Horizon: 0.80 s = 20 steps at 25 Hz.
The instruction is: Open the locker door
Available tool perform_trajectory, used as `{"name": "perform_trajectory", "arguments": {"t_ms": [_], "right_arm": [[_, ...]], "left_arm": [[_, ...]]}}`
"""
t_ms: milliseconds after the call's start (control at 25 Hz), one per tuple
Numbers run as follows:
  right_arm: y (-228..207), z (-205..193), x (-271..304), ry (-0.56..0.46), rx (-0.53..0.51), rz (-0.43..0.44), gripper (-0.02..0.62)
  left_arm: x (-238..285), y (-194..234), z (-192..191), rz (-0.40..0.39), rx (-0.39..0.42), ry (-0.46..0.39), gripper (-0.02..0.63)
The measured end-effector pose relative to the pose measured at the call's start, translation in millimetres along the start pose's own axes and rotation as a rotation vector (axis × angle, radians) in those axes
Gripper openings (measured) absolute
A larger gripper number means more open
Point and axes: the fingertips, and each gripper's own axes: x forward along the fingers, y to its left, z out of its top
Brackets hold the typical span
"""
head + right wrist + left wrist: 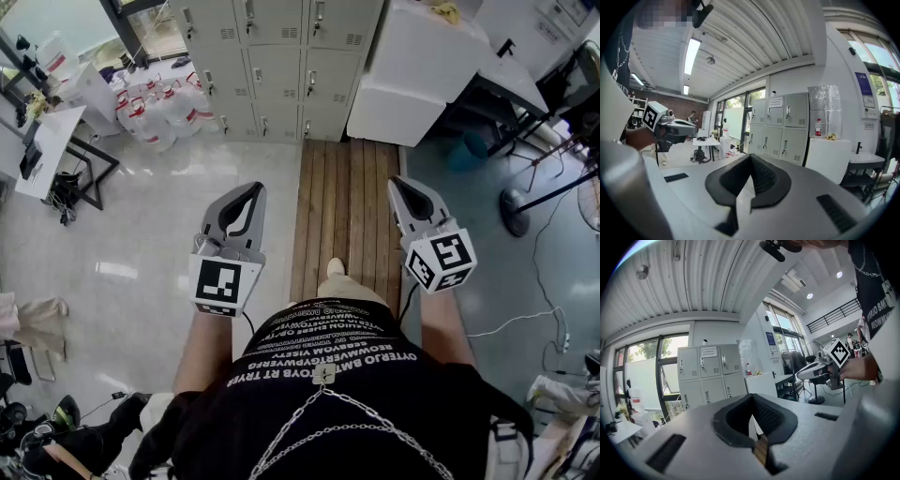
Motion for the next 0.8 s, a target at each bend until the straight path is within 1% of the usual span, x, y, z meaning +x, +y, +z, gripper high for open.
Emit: {"name": "perform_trajectory", "arguments": {"t_ms": [160,320,480,560,640,760,800], "right_arm": [[8.2,-5.4,-2.4,0.020,0.010,0.018,-0.003],[13.9,-2.5,-4.7,0.001,0.058,0.045,-0.003],[3.4,-5.4,-2.0,-0.012,0.090,0.065,-0.003],[-2.2,-10.4,1.8,-0.013,0.099,0.088,-0.003],[-11.6,-17.8,7.9,-0.009,0.112,0.092,-0.003],[-26.9,-28.5,25.5,-0.010,0.146,0.114,-0.003],[-31.3,-31.8,32.9,-0.006,0.157,0.129,0.016]], "left_arm": [[-7.9,1.8,-2.4,0.014,-0.022,-0.011,0.000],[-10.7,5.4,-9.7,0.024,-0.057,-0.001,0.000],[-4.8,18.7,-12.4,0.076,-0.103,-0.010,0.000],[0.4,18.5,-13.5,0.087,-0.103,-0.006,0.000],[8.2,18.0,-13.4,0.097,-0.097,-0.007,0.000],[24.6,27.7,-12.2,0.133,-0.106,-0.034,0.000],[32.3,32.4,-14.1,0.146,-0.111,-0.035,0.000]]}}
